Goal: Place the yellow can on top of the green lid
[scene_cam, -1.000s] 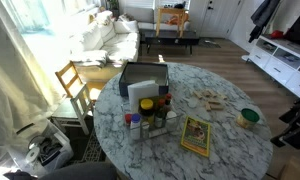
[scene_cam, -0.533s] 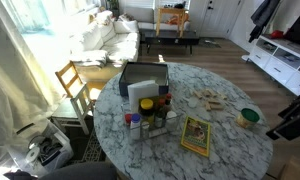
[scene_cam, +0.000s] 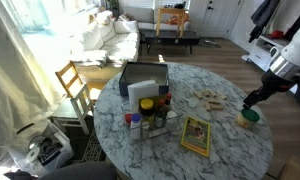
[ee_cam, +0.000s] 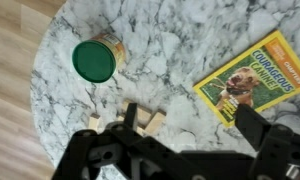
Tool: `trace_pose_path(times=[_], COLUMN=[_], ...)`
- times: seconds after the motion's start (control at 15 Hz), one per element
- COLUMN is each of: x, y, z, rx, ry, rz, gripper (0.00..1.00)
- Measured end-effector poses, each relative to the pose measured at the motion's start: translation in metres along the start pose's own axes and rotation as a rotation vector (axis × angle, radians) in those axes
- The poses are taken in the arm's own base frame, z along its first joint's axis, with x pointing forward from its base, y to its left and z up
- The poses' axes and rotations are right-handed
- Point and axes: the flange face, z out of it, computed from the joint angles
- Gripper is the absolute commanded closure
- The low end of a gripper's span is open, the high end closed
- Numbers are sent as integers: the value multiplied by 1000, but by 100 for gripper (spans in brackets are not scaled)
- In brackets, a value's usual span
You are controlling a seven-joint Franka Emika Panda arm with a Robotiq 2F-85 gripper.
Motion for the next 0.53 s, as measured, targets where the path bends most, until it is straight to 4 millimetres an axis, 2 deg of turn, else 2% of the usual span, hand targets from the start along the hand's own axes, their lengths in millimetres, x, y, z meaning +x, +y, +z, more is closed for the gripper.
trace_pose_path(times=[0.4,0.53], x=[44,47], y=[73,79], z=[74,83], rx=[6,8], ry=[-84,-99], rz=[105,114], gripper=[0,0])
